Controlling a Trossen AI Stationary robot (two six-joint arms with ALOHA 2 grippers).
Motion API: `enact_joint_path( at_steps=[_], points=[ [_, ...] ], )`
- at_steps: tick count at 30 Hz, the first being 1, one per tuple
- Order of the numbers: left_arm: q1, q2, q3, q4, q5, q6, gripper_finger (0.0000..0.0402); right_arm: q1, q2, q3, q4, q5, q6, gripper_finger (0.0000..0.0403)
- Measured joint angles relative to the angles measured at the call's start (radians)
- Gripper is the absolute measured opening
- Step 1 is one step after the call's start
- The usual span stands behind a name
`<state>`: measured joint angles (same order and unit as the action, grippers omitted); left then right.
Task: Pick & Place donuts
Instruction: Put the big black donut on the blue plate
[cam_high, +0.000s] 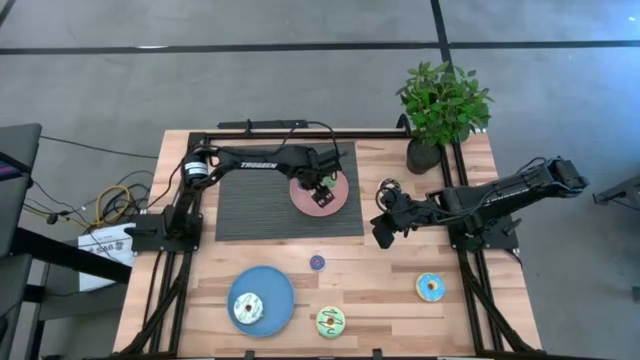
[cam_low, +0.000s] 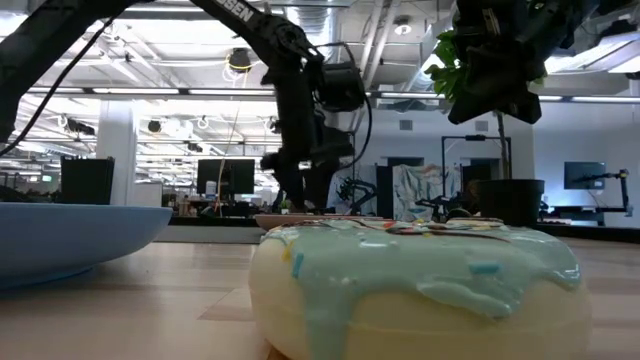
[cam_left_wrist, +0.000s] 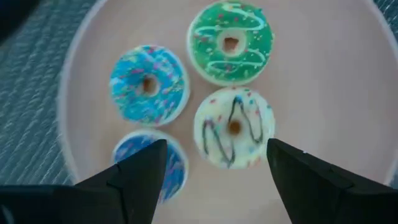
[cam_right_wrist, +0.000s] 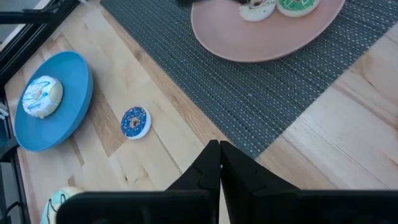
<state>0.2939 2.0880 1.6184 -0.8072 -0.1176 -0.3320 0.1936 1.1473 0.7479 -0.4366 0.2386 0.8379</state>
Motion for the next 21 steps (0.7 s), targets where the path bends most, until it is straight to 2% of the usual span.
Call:
enact_joint_path(
  at_steps=[8,12,15,21],
  points=[
    [-0.032,-0.196,0.000,-0.078,-0.003,-0.036,0.0268,0.000,0.000,0.000,0.003,-0.001,0.000,0.0001],
    [-0.090,-0.324,-0.072,-0.102,0.004,-0.068,0.0245,0.000,0.000,0.000,0.004,-0.001,0.000,0.0001],
    [-0.161,-0.435,-0.198,-0.032,-0.002,-0.138,0.0204,0.000,0.000,0.000,0.005,-0.002,0.000,0.0001],
    [-0.339,-0.694,-0.560,0.344,-0.046,-0.299,0.0076,-0.002,0.000,0.000,0.012,0.001,-0.010,0.0001]
  ],
)
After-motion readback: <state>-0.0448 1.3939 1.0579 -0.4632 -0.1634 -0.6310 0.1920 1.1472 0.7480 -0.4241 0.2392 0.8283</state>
